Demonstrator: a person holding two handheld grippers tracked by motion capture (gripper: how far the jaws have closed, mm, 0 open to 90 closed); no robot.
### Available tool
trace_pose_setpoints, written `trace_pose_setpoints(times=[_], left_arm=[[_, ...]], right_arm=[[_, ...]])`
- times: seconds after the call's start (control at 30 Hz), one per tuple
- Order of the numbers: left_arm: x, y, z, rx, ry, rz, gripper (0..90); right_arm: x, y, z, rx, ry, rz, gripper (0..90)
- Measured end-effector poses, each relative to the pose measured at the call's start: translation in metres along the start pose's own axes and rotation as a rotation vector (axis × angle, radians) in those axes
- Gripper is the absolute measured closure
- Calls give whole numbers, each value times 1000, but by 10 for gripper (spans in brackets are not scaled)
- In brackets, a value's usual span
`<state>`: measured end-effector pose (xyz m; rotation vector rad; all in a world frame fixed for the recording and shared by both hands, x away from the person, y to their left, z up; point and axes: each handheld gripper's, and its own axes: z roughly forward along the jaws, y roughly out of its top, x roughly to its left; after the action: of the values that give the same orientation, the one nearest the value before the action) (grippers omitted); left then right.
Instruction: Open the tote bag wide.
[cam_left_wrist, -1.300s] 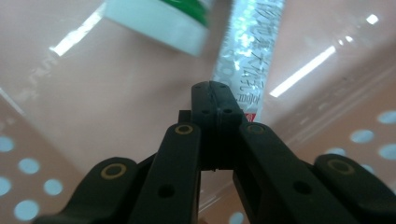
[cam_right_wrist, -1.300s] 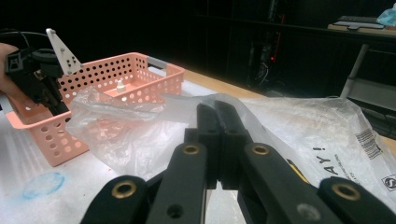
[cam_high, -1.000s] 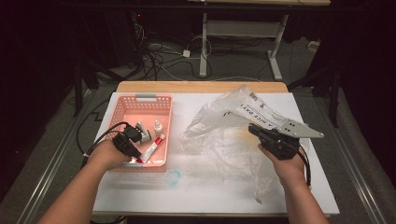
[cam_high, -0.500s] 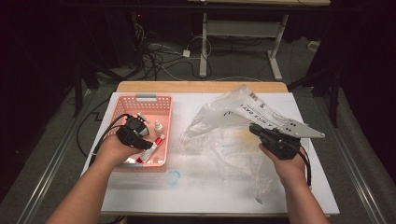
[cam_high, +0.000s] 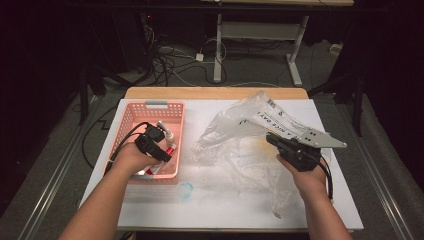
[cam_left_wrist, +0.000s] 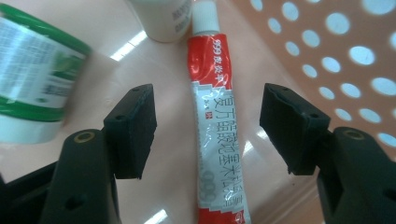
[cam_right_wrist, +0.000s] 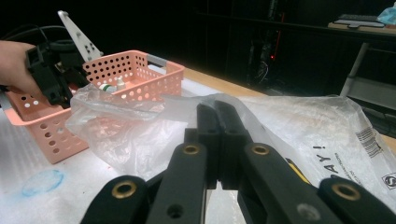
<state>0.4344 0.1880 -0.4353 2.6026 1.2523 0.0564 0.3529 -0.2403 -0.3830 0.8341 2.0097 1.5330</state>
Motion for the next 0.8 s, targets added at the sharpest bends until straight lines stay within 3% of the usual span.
trace_pose_setpoints(times=[0.23,0.6,0.8], left_arm=[[1,7,13,65,-5,-1,437],[1,7,12,67,3,3,637],[0,7,12,66,4,13,663]], right_arm=[[-1,0,0,-1,-3,-2,900],[-1,0,-1,-2,-2,-5,900],[-1,0,-1,-4,0,-4,900]])
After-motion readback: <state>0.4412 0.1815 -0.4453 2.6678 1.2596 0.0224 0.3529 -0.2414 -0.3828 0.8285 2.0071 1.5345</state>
